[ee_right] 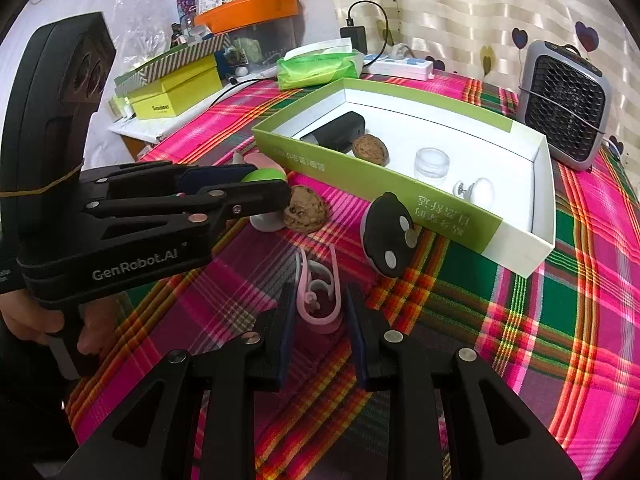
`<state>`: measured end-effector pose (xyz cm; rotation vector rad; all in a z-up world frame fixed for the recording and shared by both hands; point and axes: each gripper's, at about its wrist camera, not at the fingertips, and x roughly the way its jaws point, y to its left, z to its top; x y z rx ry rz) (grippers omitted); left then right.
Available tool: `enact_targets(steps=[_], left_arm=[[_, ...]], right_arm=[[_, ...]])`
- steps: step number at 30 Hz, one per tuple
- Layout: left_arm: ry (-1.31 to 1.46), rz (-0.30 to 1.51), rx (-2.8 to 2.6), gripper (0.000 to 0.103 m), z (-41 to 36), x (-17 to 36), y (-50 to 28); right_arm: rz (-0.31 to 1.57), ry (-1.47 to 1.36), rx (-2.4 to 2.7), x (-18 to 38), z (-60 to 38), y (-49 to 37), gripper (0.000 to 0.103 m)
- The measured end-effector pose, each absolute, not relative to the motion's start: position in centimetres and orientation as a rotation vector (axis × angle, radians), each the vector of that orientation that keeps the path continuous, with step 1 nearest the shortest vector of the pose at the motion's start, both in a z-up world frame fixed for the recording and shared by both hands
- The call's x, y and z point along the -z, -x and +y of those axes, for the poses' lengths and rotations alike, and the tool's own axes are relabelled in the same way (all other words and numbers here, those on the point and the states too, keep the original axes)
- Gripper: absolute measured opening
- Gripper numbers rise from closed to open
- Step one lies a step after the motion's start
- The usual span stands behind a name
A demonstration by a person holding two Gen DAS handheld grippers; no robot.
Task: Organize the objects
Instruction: 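Grasp the green-capped jar with the left tool while the right grasps the pink hook, then carry the green-capped jar and pink hook over the box with both tools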
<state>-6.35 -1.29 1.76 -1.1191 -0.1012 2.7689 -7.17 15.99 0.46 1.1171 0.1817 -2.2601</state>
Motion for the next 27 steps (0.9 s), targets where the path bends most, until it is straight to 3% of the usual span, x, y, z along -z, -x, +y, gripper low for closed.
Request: enact_targets(steps=[20,27], left_arm=[[1.125,-0.122,-2.738,0.031,-1.8,-1.6,4.3],[1.117,-0.107,-2.734,0.031,-1.5,-1.6,3.7]], right_arm=[[0.280,-1.111,2.288,-0.5,14.6,7.4,0.028],[0.259,-1.094,2.317,-0.9,15.1,7.2,0.024]])
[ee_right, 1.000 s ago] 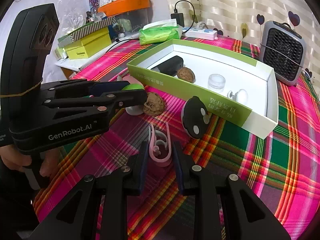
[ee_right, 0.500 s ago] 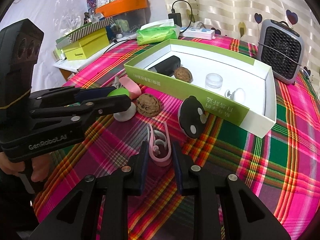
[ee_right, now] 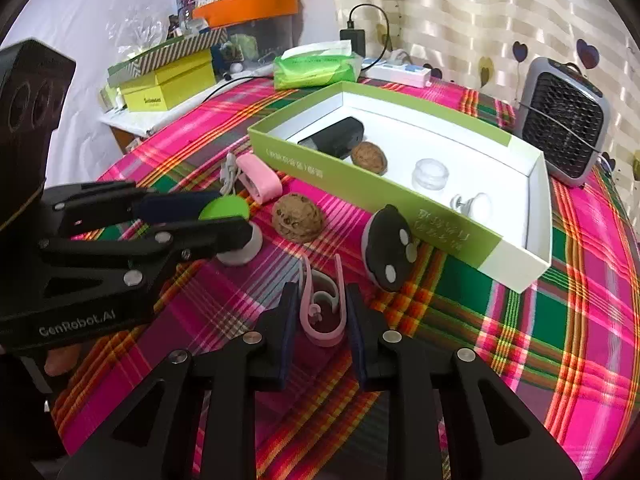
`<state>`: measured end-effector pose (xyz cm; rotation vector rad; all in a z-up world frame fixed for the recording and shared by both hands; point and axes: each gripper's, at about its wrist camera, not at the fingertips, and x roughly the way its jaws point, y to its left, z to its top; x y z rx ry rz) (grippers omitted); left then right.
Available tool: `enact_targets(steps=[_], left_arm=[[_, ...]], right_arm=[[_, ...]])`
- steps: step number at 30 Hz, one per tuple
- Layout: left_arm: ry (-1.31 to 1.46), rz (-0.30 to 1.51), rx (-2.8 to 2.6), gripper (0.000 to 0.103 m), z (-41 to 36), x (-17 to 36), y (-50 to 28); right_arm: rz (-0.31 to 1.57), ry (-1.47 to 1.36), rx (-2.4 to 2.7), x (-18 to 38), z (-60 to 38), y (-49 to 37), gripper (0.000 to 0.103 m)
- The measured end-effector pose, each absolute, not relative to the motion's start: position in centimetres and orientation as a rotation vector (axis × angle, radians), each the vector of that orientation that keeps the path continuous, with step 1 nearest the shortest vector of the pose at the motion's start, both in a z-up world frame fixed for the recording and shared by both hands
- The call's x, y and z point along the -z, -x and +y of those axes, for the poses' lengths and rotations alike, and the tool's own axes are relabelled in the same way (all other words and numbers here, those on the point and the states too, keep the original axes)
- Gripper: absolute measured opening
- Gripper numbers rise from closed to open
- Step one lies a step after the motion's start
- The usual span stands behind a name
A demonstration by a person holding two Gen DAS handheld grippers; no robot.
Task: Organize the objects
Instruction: 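Carry the green-capped jar and pink hook over the box with both tools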
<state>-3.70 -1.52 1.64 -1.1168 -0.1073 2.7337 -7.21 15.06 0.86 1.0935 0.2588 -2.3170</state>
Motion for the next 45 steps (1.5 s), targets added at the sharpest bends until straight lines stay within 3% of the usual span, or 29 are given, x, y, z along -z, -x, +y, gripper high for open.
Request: enact_targets(steps=[45], left_arm=[[0.985,-0.083,-2.763,0.030,1.0,-5.9,2.6]], right_arm=[[0.151,-0.951,2.484,-4.9,16.9,5.0,0.025]])
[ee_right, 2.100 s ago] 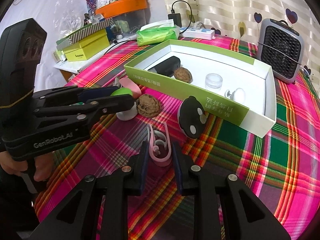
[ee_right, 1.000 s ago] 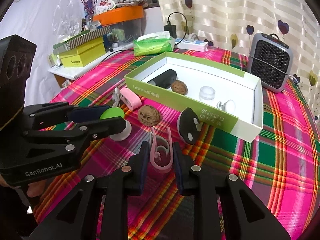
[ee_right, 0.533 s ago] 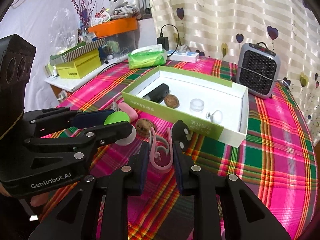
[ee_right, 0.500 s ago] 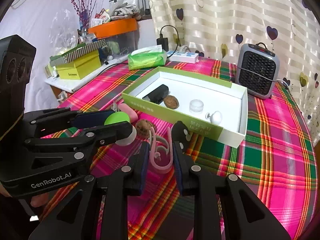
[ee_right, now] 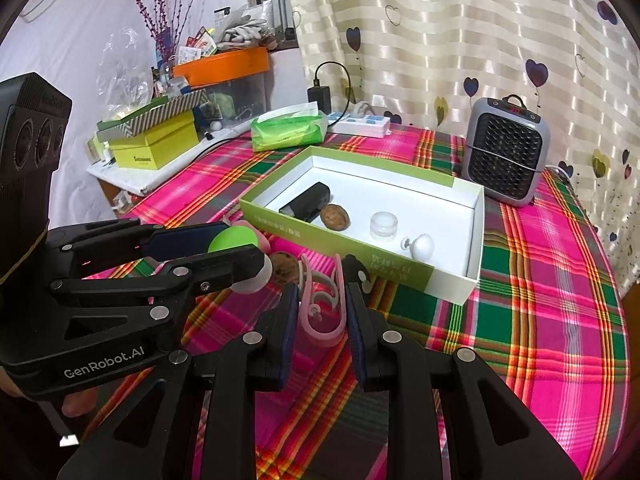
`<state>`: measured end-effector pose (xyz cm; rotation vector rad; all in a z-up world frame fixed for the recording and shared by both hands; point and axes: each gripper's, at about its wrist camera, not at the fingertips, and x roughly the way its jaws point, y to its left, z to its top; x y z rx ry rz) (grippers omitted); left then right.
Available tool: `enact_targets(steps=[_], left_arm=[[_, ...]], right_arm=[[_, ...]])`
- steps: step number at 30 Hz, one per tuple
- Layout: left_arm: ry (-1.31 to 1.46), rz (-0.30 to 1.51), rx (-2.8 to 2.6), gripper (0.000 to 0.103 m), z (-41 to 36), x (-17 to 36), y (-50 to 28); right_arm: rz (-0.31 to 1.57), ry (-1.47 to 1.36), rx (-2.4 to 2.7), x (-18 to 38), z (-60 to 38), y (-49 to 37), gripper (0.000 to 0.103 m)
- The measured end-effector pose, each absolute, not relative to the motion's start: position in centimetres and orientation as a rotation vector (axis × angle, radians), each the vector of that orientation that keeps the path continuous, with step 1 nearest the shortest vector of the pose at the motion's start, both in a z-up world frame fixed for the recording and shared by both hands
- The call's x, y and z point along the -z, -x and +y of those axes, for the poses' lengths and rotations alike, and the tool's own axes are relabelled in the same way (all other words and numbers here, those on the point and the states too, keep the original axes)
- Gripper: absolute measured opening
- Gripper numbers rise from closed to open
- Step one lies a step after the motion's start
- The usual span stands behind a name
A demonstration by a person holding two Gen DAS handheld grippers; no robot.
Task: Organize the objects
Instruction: 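Carry the green-capped jar and pink hook over the box with both tools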
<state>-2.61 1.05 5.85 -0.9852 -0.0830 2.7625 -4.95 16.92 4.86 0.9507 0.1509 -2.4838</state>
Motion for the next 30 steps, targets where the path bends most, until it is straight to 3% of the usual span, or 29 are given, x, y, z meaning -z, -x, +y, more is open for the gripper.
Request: enact_targets(steps=[30], left_arm=[[0.985,-0.042,-2.766,0.030,1.3,-6.7,5.2]], right_arm=[[0.162,-0.941,2.510,-5.7,17.2,7.2,0.025]])
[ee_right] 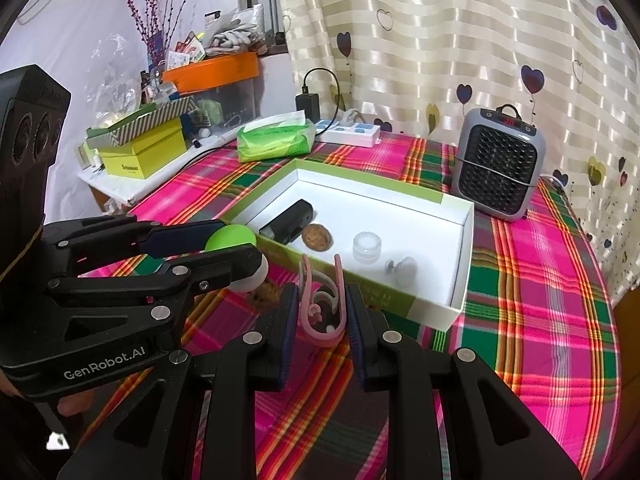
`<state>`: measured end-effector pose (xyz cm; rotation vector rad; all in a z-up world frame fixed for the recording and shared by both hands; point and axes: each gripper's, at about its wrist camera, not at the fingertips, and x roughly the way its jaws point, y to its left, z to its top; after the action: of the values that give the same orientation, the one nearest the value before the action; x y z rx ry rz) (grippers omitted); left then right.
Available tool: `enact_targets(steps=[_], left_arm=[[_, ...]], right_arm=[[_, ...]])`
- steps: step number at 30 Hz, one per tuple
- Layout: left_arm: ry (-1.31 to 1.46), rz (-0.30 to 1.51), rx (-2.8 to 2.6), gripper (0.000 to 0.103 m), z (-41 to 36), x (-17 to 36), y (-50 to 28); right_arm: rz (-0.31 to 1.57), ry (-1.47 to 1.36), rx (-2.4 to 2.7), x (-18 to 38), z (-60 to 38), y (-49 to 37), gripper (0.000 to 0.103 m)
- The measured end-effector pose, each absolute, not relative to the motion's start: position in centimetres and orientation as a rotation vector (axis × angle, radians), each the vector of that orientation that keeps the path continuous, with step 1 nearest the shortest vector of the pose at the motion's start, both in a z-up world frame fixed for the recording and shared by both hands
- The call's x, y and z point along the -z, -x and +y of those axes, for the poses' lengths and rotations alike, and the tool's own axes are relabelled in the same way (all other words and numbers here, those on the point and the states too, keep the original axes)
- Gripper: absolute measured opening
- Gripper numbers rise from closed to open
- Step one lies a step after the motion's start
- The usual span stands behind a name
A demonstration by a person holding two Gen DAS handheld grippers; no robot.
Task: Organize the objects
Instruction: 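Carry the green-capped jar and pink hook over the box with both tools, then lower the green-capped jar into the box with the left tool while the right releases the pink hook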
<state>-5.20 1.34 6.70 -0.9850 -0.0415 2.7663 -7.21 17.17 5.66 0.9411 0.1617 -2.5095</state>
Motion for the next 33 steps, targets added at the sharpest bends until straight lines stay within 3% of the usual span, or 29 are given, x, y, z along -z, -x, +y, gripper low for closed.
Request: enact_targets(steps=[33], left_arm=[[1.008,-0.071,-2.790,0.030,0.3,-6.7,11.2]], right_arm=[[0.185,-0.952,2.533,-6.0,16.8,12.9,0.025]])
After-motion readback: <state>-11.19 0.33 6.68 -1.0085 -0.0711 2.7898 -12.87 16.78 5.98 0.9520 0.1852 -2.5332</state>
